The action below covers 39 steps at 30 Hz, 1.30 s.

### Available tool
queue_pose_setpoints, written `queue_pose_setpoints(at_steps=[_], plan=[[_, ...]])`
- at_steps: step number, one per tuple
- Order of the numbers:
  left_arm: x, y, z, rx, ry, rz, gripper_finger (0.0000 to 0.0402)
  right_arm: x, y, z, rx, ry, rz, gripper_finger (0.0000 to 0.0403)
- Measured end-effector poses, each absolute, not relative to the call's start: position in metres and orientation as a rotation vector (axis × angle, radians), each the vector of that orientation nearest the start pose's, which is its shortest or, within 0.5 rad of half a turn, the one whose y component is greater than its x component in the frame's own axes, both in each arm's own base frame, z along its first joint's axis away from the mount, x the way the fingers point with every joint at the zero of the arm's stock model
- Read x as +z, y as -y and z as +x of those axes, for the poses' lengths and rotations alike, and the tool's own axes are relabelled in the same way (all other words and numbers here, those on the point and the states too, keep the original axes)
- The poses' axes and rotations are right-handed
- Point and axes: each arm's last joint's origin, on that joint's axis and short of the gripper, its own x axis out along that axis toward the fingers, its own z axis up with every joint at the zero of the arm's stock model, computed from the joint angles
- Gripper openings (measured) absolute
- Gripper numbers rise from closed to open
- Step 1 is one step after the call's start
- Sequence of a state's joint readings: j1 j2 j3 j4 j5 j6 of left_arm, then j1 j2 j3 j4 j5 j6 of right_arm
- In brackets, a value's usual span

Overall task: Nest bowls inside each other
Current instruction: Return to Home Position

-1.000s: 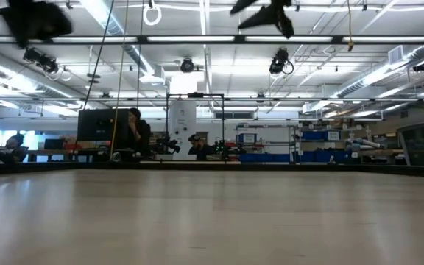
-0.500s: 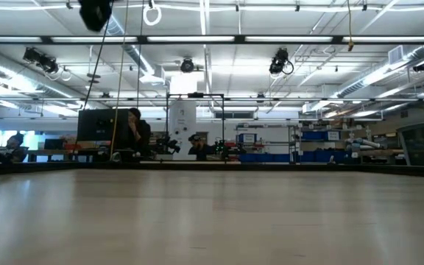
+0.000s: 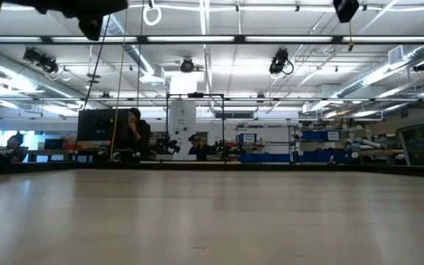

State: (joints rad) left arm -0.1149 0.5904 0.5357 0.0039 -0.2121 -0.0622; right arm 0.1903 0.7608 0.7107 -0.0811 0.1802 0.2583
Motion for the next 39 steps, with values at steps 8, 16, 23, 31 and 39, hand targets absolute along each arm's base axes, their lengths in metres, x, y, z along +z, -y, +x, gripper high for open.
queue_pose_setpoints(at_steps=[8, 16, 23, 31, 39], plan=[[0.246, 0.007, 0.118, 0.072, -0.041, -0.085, 0.0002, 0.286, -0.022, 0.139, 0.051, 0.003, 0.159, 0.0002], [0.224, 0.005, 0.114, 0.082, 0.006, -0.092, 0.0002, 0.236, -0.019, 0.135, 0.065, 0.144, 0.223, 0.0002], [0.227, 0.0, 0.105, 0.121, 0.058, -0.07, 0.0002, 0.218, -0.011, 0.125, 0.041, 0.15, 0.24, 0.0002], [0.227, -0.005, 0.085, 0.168, 0.103, -0.071, 0.0002, 0.218, -0.004, 0.104, 0.016, 0.153, 0.242, 0.0002], [0.224, -0.004, 0.079, 0.134, 0.09, -0.088, 0.0002, 0.214, -0.002, 0.098, 0.051, 0.133, 0.277, 0.0002]])
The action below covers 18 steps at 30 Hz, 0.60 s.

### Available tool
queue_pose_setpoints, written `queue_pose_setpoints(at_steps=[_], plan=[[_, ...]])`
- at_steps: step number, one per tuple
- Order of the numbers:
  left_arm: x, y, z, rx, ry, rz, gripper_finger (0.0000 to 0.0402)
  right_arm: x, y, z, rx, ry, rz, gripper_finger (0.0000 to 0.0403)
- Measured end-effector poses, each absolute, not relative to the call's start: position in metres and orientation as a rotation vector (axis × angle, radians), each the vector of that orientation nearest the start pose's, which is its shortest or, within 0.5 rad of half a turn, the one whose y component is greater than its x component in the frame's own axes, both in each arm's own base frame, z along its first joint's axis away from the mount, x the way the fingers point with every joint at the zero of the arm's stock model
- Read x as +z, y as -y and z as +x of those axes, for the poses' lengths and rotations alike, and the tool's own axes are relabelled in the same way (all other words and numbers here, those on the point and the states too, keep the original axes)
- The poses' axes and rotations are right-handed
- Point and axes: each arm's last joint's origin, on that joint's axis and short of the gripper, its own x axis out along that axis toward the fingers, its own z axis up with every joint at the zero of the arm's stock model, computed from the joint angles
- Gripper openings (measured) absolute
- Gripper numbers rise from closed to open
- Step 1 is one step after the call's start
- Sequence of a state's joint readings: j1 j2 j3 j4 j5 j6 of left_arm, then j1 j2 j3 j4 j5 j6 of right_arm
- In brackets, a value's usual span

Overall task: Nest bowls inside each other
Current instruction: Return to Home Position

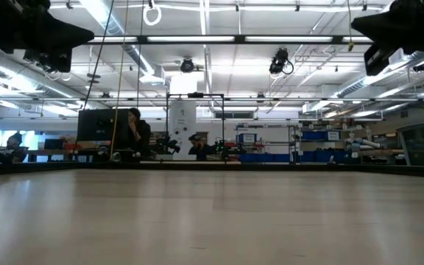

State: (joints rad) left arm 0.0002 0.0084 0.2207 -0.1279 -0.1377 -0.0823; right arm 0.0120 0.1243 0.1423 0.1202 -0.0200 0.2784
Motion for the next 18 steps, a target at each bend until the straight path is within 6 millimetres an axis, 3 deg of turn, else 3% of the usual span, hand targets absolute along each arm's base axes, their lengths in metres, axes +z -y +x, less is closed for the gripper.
queue_pose_setpoints(at_steps=[8, 14, 18], plan=[[0.221, -0.004, 0.079, 0.137, 0.061, -0.088, 0.0002, 0.189, 0.002, 0.103, 0.036, 0.211, 0.346, 0.0002], [0.19, -0.006, 0.094, 0.154, 0.156, -0.173, 0.0002, 0.185, 0.003, 0.103, 0.045, 0.179, 0.358, 0.0002], [0.184, -0.006, 0.096, 0.148, 0.197, -0.179, 0.0002, 0.185, 0.003, 0.103, 0.046, 0.177, 0.356, 0.0002]])
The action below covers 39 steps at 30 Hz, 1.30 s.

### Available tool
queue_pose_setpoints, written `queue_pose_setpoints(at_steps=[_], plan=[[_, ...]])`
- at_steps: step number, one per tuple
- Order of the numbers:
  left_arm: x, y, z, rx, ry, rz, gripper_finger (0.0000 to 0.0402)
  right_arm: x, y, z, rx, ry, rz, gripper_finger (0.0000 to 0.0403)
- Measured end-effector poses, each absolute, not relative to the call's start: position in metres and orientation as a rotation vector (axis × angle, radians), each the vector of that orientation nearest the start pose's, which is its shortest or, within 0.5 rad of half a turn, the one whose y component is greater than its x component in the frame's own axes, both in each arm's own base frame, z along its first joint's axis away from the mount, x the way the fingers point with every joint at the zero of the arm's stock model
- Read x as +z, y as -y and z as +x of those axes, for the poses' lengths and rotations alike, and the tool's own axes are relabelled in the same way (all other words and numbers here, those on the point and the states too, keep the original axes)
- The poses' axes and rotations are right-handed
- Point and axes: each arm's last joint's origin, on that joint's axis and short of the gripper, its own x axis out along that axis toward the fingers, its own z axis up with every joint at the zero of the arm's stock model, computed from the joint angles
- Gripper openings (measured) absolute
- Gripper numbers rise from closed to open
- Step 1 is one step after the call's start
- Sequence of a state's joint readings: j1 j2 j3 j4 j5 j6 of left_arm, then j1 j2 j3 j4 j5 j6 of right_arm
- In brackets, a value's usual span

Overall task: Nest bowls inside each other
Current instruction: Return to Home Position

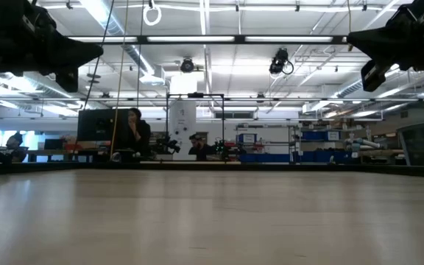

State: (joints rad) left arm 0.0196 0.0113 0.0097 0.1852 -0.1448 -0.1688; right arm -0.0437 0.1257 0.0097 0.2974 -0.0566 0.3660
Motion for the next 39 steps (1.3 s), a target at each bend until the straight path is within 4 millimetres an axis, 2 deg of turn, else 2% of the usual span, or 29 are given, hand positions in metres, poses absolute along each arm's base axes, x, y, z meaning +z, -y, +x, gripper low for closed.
queue_pose_setpoints(at_steps=[11, 17, 39], plan=[[0.175, -0.004, 0.097, 0.093, 0.105, -0.193, 0.0002, 0.185, 0.002, 0.103, 0.06, 0.175, 0.343, 0.0007], [0.172, -0.005, 0.098, 0.125, 0.07, -0.19, 0.0002, 0.185, 0.005, 0.104, -0.014, 0.18, 0.333, 0.001], [0.171, -0.005, 0.098, 0.124, 0.07, -0.217, 0.0002, 0.185, 0.005, 0.103, -0.02, 0.183, 0.334, 0.0011]])
